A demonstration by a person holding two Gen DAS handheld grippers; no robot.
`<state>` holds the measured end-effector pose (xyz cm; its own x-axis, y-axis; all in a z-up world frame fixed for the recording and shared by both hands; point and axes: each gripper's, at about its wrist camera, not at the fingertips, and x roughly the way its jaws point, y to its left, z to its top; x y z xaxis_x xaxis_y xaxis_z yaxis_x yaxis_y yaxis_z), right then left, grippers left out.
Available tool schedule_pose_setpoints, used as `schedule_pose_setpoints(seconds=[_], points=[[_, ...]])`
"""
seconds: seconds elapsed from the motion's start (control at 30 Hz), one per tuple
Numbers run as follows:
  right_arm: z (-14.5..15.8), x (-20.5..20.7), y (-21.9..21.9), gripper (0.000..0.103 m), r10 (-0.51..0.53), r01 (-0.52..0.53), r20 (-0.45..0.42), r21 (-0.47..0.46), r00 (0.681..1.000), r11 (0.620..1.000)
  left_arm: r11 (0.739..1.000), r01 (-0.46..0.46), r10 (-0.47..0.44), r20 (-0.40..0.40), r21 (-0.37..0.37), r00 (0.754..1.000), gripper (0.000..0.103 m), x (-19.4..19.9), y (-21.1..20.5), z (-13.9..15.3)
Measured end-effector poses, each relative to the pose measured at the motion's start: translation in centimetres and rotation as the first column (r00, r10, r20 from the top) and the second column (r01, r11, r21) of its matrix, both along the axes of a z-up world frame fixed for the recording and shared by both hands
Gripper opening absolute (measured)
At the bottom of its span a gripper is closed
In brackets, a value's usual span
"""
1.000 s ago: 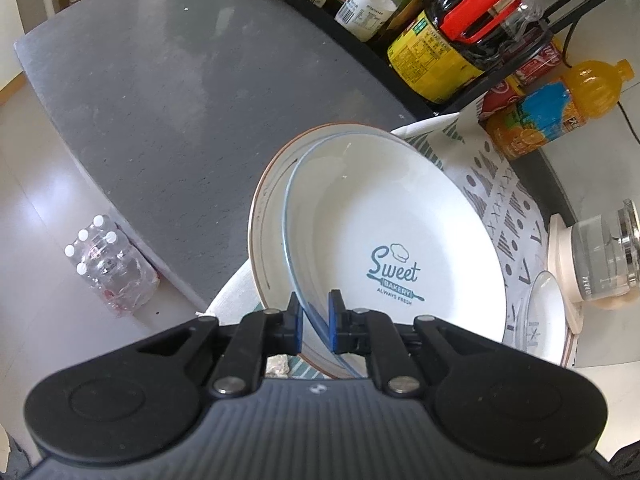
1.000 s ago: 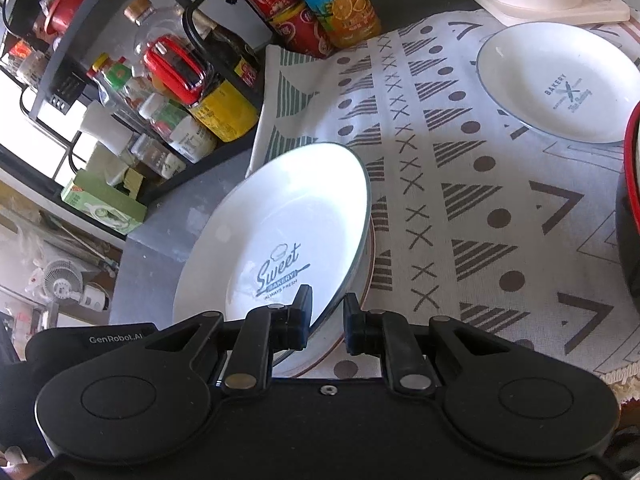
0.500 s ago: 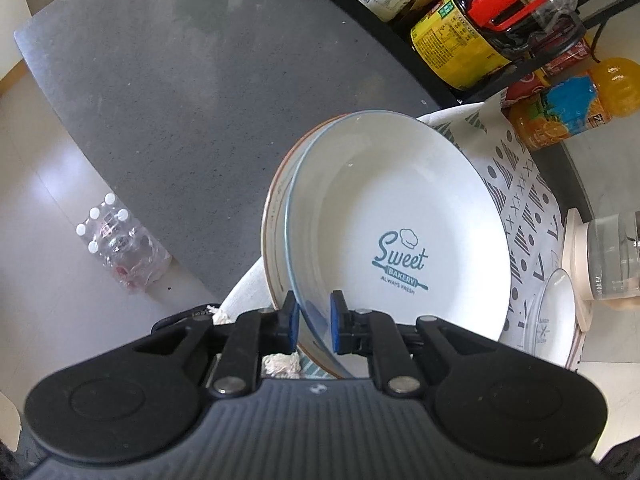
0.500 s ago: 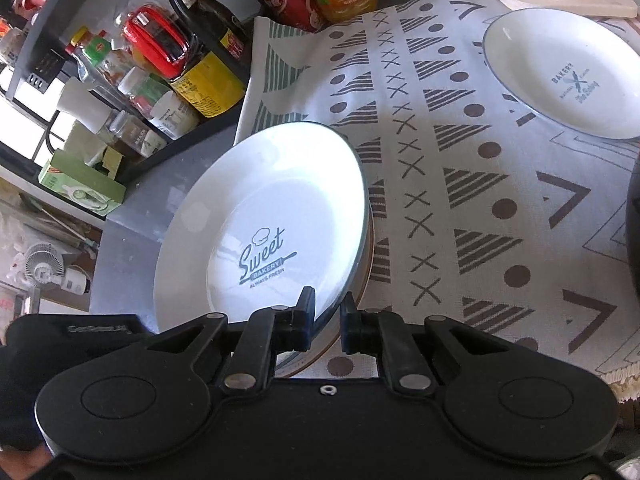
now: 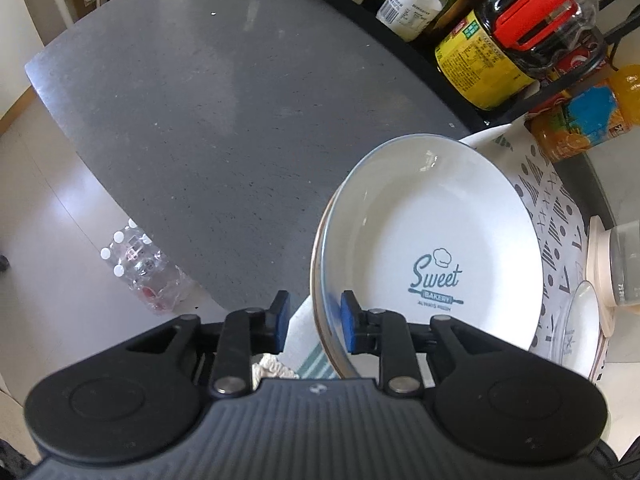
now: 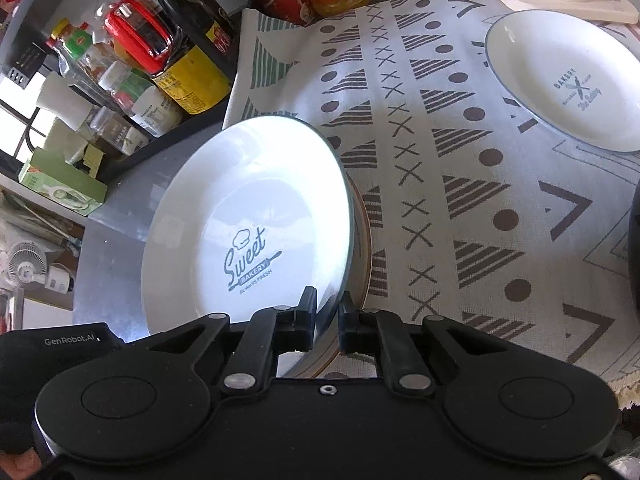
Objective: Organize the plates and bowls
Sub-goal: 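Lower the 'Sweet' plate onto the brown-flower plate with both grippers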
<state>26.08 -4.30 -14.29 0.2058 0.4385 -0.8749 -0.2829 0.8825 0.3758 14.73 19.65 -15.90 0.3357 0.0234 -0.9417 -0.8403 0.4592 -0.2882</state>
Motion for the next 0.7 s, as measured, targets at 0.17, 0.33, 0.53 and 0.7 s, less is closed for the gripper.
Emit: schedule_pose_setpoints(seconds=[0.17,0.33,0.53,0.7], points=[[-0.5,0.6,-0.1,0.011,-0.037,0.037,-0.04,0.014,0.999,0.999,1.0,0.001,-0.001,-0.002,0.0,1.0,0.028,0.1,0.6,-0.3],[-0.9,1.4,-0.6,0.012,-0.09,0.096,-0.121,0.043,0.989,0.994,1.0,0.003,-0.003,-0.01,0.001,1.0,0.029,0.5,1.0,-0.5],[-0.6,1.4,-1.6,0.015,-0.146,0.161,-0.179,0.071,0.973,0.984,1.0,0.002,-0.002,-0.019,0.009,1.0,0.03,1.1,1.2,-0.5],[-0.1,1.1,-2.2,0.01,-0.16,0.176,-0.192,0.064,0.968,0.982,1.0,0.005,-0.005,-0.031,0.015,1.0,0.03,1.3,1.2,-0.5]])
